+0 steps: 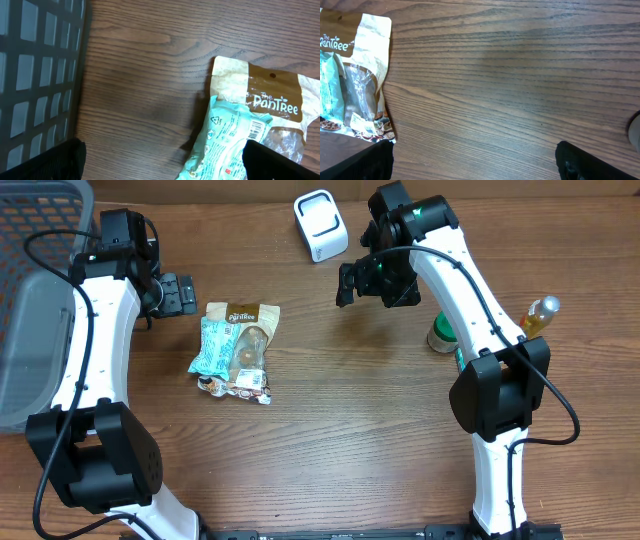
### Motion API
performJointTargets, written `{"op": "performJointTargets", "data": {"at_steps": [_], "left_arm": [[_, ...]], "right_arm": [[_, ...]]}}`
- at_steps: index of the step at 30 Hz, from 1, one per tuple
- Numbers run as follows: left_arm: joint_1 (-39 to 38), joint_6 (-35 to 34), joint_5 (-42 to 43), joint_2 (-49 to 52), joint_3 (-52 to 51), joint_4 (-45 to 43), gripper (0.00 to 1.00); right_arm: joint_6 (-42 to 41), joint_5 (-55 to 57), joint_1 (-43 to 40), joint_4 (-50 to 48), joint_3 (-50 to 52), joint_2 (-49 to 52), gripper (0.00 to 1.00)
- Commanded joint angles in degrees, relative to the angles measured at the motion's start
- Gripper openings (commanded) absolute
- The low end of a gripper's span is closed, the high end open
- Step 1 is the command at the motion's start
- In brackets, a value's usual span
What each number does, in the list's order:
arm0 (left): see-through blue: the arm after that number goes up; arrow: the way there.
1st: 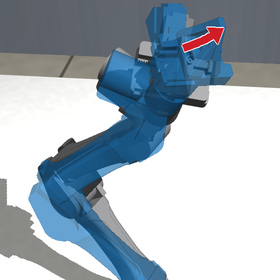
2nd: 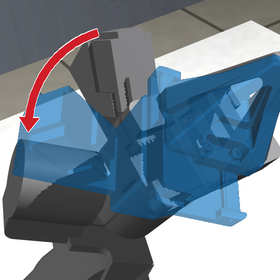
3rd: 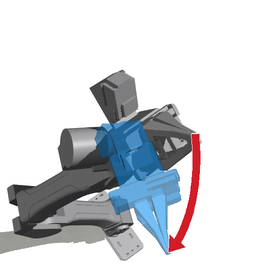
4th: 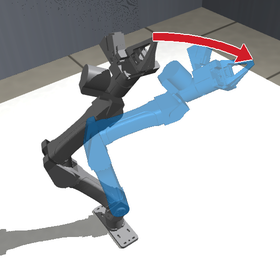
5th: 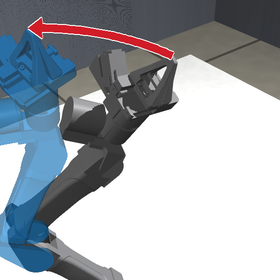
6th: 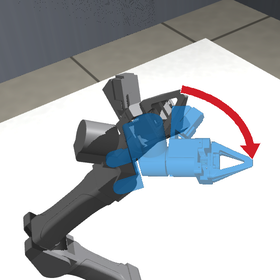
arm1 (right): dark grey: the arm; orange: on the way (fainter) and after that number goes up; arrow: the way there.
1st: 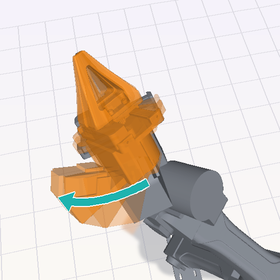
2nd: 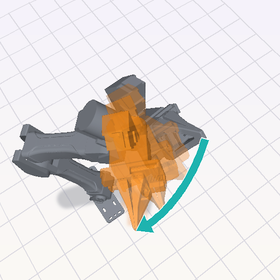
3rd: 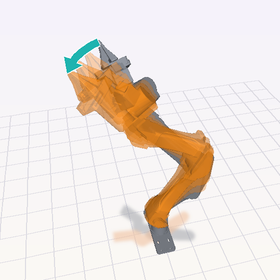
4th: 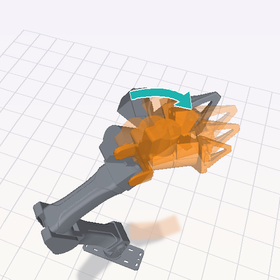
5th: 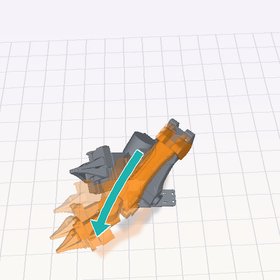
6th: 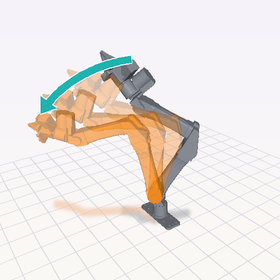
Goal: Scan the item barcode
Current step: 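Raise the right gripper and move it toward the PanTree packet, then lower the left gripper onto the PanTree packet and grasp it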
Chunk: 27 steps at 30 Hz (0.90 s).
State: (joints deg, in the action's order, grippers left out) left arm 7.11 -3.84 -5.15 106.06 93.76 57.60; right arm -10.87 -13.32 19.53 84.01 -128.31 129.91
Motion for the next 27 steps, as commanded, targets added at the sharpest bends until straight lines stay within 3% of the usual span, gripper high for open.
{"op": "performJointTargets", "data": {"at_steps": [1,6,10,13,17,19,20,21,22,27], "left_arm": [[-0.4,1.2,0.1,-1.1,1.0,-1.8,1.00],[-0.4,1.0,0.8,-1.1,1.0,-9.9,0.99],[-0.7,-1.5,12.6,-1.1,1.0,-10.1,1.00],[-0.8,0.0,20.6,-1.1,1.0,-5.7,1.00],[-0.9,8.3,25.1,-0.2,0.5,5.4,0.97],[-0.9,11.3,24.0,0.4,-0.7,9.3,0.84],[-0.9,12.0,22.7,0.6,-1.6,10.0,0.73],[-0.7,12.0,21.1,0.7,-2.7,9.9,0.54],[-0.6,12.0,20.4,0.7,-3.7,9.2,0.45],[0.0,12.0,17.7,0.8,-9.6,2.1,0.53]], "right_arm": [[0.3,-0.5,-0.1,-0.2,-0.3,-1.6,1.00],[0.3,0.2,-0.1,-0.6,-0.3,-1.6,1.00],[0.2,0.1,-0.1,-3.2,-0.3,-1.6,1.00],[0.3,-2.0,-0.1,-3.2,-0.3,-1.6,1.00],[0.3,-0.3,-0.2,-3.1,-0.3,-1.6,1.00],[0.3,0.2,-0.2,-2.9,-0.3,-1.6,1.00],[0.3,0.2,-0.2,-2.9,-0.3,-1.6,1.00],[0.3,0.2,-0.2,-2.8,-0.3,-1.6,1.00],[0.3,0.2,-0.2,-2.7,-0.3,-1.6,1.00],[0.3,0.2,-0.2,-2.5,-0.3,-1.6,1.00]]}}
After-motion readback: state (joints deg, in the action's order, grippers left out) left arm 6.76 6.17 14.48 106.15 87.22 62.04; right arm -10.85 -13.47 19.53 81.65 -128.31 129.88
